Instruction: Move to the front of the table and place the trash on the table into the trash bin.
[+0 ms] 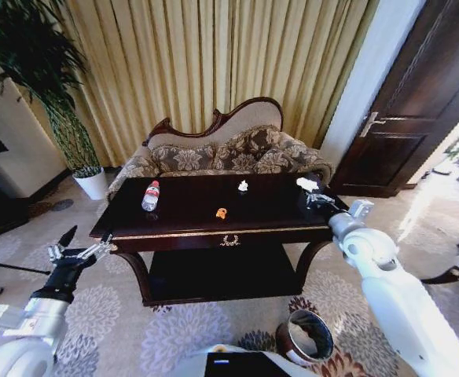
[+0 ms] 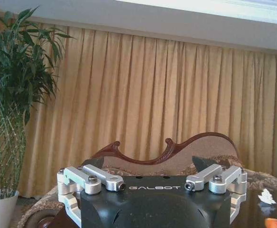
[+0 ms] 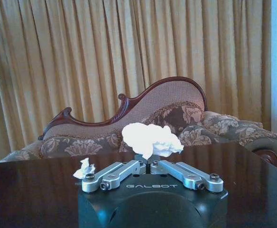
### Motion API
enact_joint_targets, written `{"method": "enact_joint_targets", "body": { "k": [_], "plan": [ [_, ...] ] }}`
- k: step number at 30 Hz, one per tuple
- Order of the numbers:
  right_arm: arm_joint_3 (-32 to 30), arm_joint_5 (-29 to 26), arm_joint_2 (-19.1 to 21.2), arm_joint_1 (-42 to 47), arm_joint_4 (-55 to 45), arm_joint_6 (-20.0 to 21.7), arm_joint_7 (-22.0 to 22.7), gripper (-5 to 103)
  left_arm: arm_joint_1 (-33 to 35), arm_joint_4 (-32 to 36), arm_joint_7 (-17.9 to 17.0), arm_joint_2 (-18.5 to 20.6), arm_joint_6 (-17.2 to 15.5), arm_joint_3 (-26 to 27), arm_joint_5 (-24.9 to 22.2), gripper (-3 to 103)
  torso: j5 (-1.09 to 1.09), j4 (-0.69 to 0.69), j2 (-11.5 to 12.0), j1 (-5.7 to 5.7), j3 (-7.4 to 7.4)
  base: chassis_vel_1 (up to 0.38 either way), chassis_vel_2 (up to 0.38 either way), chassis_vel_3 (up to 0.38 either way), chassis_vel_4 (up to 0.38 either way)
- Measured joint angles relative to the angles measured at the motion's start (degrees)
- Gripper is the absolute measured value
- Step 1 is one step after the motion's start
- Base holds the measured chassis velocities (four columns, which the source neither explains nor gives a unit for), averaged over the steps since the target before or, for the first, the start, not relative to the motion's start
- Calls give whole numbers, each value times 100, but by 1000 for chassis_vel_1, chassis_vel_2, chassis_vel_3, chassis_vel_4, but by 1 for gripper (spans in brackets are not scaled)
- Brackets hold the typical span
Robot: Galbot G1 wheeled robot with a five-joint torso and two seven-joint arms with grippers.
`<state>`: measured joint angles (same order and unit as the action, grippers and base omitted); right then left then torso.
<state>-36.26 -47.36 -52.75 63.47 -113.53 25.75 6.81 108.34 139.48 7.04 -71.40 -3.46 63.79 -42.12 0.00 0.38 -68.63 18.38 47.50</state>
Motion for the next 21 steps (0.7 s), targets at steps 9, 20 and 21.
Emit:
{"method": "enact_joint_targets", "body": {
  "k": [9,20,21],
  "plan": [
    [6,1,-22,22,29,-2,0,0,2,3,0,2,-1,-8,-1,100,0,0,-3,-3,-2,157,-151,-149,144],
    [23,15,-68,67,29,-5,0,0,3,1,7,-15,-2,-21,3,100,0,-1,-1,-1,0,109,-120,-112,110],
    [24,16,-70,69,29,-5,0,0,3,-1,7,-15,-3,-21,3,100,0,-1,-1,-1,0,99,-110,-105,107]
  ]
}}
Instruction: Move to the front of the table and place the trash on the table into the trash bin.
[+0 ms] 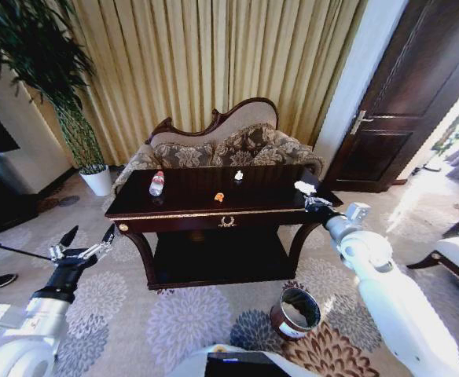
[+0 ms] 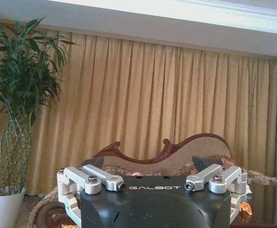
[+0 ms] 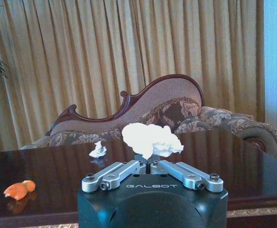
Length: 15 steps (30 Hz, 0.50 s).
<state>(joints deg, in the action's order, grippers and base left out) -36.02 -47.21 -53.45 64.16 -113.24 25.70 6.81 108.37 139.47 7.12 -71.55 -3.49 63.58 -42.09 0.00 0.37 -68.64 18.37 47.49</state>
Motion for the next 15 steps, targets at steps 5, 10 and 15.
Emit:
{"method": "enact_joint_targets", "body": {
  "k": [5,10,15],
  "plan": [
    [3,39,-39,46,-1,0,0,0,5,-2,13,-11,0,-3,2,100,1,1,0,0,0,129,-136,-133,131],
    [12,227,-119,165,70,-9,0,0,6,-2,21,-25,4,-7,2,100,0,1,-2,-3,-2,119,-126,-104,120],
    [15,576,-285,446,394,-20,-1,0,7,-1,33,-58,16,-9,2,100,1,0,-2,-3,-1,20,-34,-28,24]
  ]
}}
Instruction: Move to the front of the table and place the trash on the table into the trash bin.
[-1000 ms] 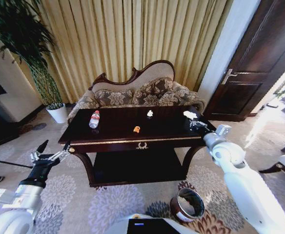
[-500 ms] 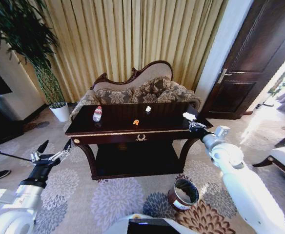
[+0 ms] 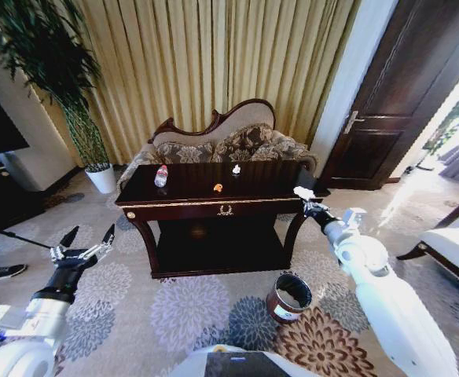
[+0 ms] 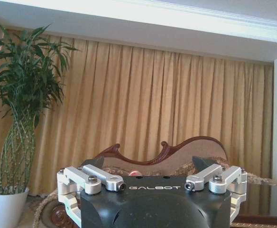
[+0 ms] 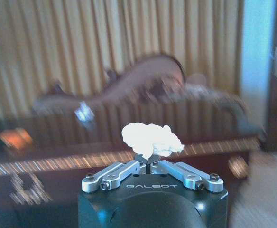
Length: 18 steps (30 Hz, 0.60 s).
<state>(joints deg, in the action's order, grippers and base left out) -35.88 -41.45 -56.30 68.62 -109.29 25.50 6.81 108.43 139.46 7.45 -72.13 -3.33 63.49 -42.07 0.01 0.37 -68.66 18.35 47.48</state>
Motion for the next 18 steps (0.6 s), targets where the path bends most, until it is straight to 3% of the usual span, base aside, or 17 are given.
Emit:
{"method": "enact_joint_targets", "body": {
  "k": [8,12,18],
  "plan": [
    [50,1096,-405,582,1327,-265,1,0,3,-25,7,22,122,88,-81,100,0,1,3,5,2,0,0,0,0],
    [75,1224,-523,633,1659,-283,0,0,-46,-56,-38,23,133,55,-84,100,-1,1,2,2,0,0,0,0,0],
    [299,1569,-988,449,2954,-456,0,0,-102,-107,-103,17,134,15,-113,100,0,-2,2,2,1,0,0,0,0]
  ]
}}
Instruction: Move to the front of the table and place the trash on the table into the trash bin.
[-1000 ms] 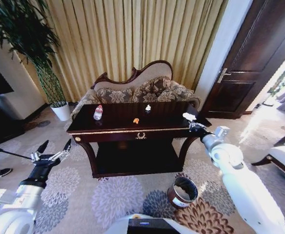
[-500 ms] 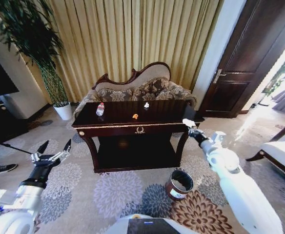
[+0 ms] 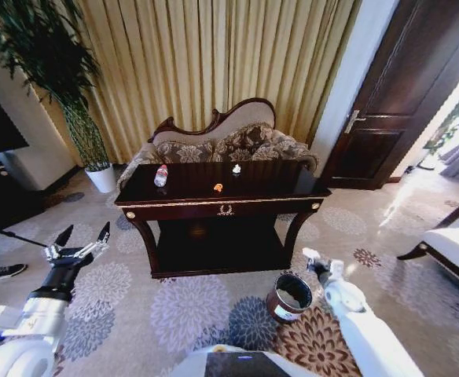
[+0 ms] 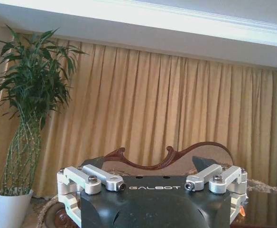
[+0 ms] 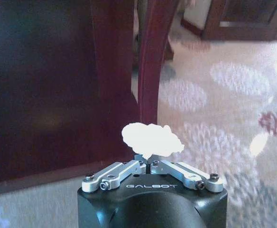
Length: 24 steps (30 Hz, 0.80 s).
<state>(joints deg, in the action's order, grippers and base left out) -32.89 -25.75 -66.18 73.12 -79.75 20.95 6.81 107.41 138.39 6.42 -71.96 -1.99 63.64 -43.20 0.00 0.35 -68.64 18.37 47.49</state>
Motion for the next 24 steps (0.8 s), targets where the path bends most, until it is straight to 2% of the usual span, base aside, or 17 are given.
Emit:
{"method": "enact_joint_targets", "body": {
  "k": [10,16,17,18,19,21,22,24],
  "plan": [
    [118,407,-275,-173,869,-432,0,0,37,24,6,12,18,116,-129,100,0,2,0,0,0,0,0,0,0],
    [176,531,-348,-314,1060,-523,0,0,57,36,13,38,27,112,-192,100,0,2,-1,0,0,0,0,0,0],
    [195,539,-365,-352,1098,-536,0,-3,56,49,13,54,28,112,-202,100,0,2,0,0,0,0,0,0,0],
    [203,550,-376,-373,1117,-543,0,2,56,57,14,60,29,111,-204,100,0,2,0,0,0,0,0,0,0],
    [203,550,-376,-373,1117,-543,0,2,56,57,14,60,29,111,-204,100,0,2,0,0,0,0,0,0,0],
    [216,598,-403,-425,1181,-568,0,13,58,70,15,64,30,104,-205,100,0,2,0,0,0,0,0,0,0],
    [216,598,-403,-425,1181,-568,0,13,58,70,15,64,30,104,-205,100,0,2,0,0,0,0,0,0,0],
    [217,658,-414,-462,1263,-619,0,24,71,93,20,62,33,104,-205,100,0,2,-1,0,0,0,0,0,0]
  ]
}}
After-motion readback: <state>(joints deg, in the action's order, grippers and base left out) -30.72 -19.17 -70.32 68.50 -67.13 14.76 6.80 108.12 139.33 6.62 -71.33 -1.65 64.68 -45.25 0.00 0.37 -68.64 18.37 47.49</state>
